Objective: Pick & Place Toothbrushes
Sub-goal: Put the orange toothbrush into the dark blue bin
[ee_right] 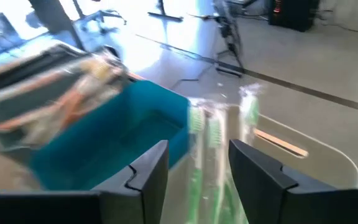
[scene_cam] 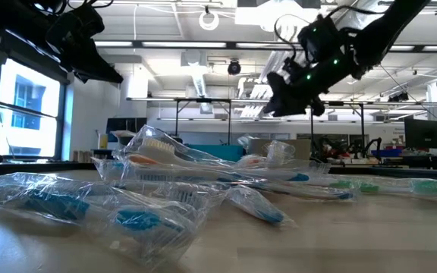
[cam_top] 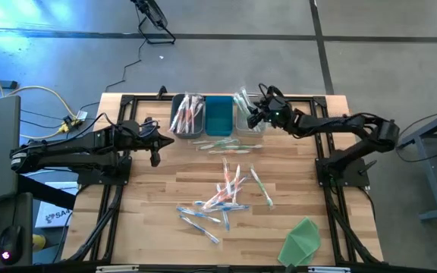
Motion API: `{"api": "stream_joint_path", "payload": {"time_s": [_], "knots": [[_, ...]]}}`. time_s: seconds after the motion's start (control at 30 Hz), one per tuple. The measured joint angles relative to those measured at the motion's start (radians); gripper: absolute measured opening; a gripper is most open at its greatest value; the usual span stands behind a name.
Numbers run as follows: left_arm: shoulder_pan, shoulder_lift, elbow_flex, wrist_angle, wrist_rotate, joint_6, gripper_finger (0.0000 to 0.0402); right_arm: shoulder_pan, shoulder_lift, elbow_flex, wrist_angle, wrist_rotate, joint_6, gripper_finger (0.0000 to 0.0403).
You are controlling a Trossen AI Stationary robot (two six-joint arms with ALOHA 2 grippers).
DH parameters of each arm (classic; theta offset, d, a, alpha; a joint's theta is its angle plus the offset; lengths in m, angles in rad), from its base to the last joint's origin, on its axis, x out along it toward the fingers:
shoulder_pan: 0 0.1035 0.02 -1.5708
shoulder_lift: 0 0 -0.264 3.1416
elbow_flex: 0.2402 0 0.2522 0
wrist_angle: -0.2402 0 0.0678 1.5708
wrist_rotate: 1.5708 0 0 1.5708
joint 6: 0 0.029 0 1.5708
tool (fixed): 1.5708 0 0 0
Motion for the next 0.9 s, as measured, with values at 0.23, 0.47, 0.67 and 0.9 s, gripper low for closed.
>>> {"api": "stream_joint_path", "payload": {"time_s": [0.23, 0.47, 0.67, 0.9], "knots": [[0.0, 0.0, 0.0, 0.003, 0.0, 0.0, 0.0, 0.003, -0.11, 0.0, -0.069, -0.132, 0.0, 0.0162], [0.0, 0.0, 0.0, 0.003, 0.001, -0.002, 0.0, 0.003, -0.12, 0.0, -0.101, -0.246, -0.034, 0.0162], [0.0, 0.0, 0.0, 0.002, 0.003, -0.002, 0.0, 0.02, -0.12, 0.0, -0.096, -0.237, -0.023, 0.013], [0.0, 0.0, 0.0, -0.011, 0.002, -0.001, 0.0, 0.031, -0.12, -0.002, -0.089, -0.235, -0.044, 0.0055]]}}
